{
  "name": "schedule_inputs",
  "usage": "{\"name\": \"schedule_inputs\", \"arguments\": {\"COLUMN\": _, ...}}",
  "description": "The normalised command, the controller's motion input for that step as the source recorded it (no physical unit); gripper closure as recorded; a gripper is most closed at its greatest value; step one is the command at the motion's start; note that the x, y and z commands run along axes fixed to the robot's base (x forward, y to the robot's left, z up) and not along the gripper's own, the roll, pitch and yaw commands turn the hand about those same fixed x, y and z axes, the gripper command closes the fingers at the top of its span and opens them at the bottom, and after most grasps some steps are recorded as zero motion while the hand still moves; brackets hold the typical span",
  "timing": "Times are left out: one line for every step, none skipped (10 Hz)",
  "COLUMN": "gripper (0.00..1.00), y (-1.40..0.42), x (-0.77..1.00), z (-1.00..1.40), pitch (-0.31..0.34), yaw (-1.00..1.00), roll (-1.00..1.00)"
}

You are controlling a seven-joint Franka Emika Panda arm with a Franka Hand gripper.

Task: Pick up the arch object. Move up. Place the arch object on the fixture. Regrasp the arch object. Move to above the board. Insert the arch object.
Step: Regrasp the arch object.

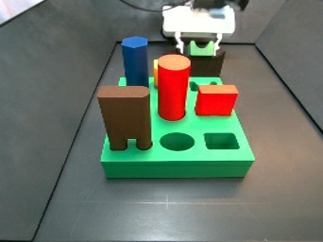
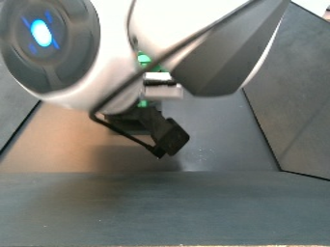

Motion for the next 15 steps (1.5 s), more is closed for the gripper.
{"name": "schedule_inputs", "arguments": {"gripper": 0.00, "y": 0.00, "x": -0.02, "z": 1.00, "pitch": 0.067, "yaw": -0.02, "roll": 0.08}}
{"name": "schedule_inputs", "arguments": {"gripper": 0.00, "y": 0.00, "x": -0.02, "z": 1.00, "pitch": 0.066, "yaw": -0.03, "roll": 0.08}}
{"name": "schedule_inputs", "arguments": {"gripper": 0.00, "y": -0.01, "x": -0.03, "z": 1.00, "pitch": 0.064, "yaw": -0.03, "roll": 0.08}}
{"name": "schedule_inputs", "arguments": {"gripper": 0.00, "y": 0.00, "x": -0.03, "z": 0.87, "pitch": 0.057, "yaw": -0.04, "roll": 0.05}}
{"name": "schedule_inputs", "arguments": {"gripper": 0.00, "y": 0.00, "x": -0.03, "z": 0.75, "pitch": 0.055, "yaw": -0.04, "roll": 0.05}}
{"name": "schedule_inputs", "arguments": {"gripper": 0.00, "y": 0.00, "x": -0.03, "z": 0.50, "pitch": 0.050, "yaw": -0.04, "roll": 0.05}}
{"name": "schedule_inputs", "arguments": {"gripper": 0.00, "y": 0.00, "x": -0.03, "z": 0.32, "pitch": 0.043, "yaw": -0.04, "roll": 0.05}}
{"name": "schedule_inputs", "arguments": {"gripper": 0.00, "y": -1.00, "x": -0.08, "z": 0.98, "pitch": 0.050, "yaw": 0.04, "roll": 1.00}}
{"name": "schedule_inputs", "arguments": {"gripper": 0.00, "y": -1.00, "x": -0.08, "z": 0.95, "pitch": 0.049, "yaw": 0.04, "roll": 1.00}}
{"name": "schedule_inputs", "arguments": {"gripper": 0.00, "y": -1.00, "x": -0.11, "z": 0.91, "pitch": 0.037, "yaw": 0.04, "roll": 1.00}}
{"name": "schedule_inputs", "arguments": {"gripper": 0.00, "y": -1.00, "x": -0.14, "z": 0.86, "pitch": 0.029, "yaw": 0.04, "roll": 1.00}}
{"name": "schedule_inputs", "arguments": {"gripper": 0.00, "y": -0.84, "x": -0.12, "z": 0.61, "pitch": 0.025, "yaw": 0.04, "roll": 1.00}}
{"name": "schedule_inputs", "arguments": {"gripper": 0.00, "y": -0.61, "x": -0.07, "z": 0.32, "pitch": 0.023, "yaw": 0.04, "roll": 1.00}}
{"name": "schedule_inputs", "arguments": {"gripper": 0.00, "y": -0.43, "x": -0.05, "z": 0.11, "pitch": 0.022, "yaw": 0.04, "roll": 1.00}}
{"name": "schedule_inputs", "arguments": {"gripper": 0.00, "y": -0.31, "x": -0.03, "z": 0.04, "pitch": 0.021, "yaw": 0.04, "roll": 1.00}}
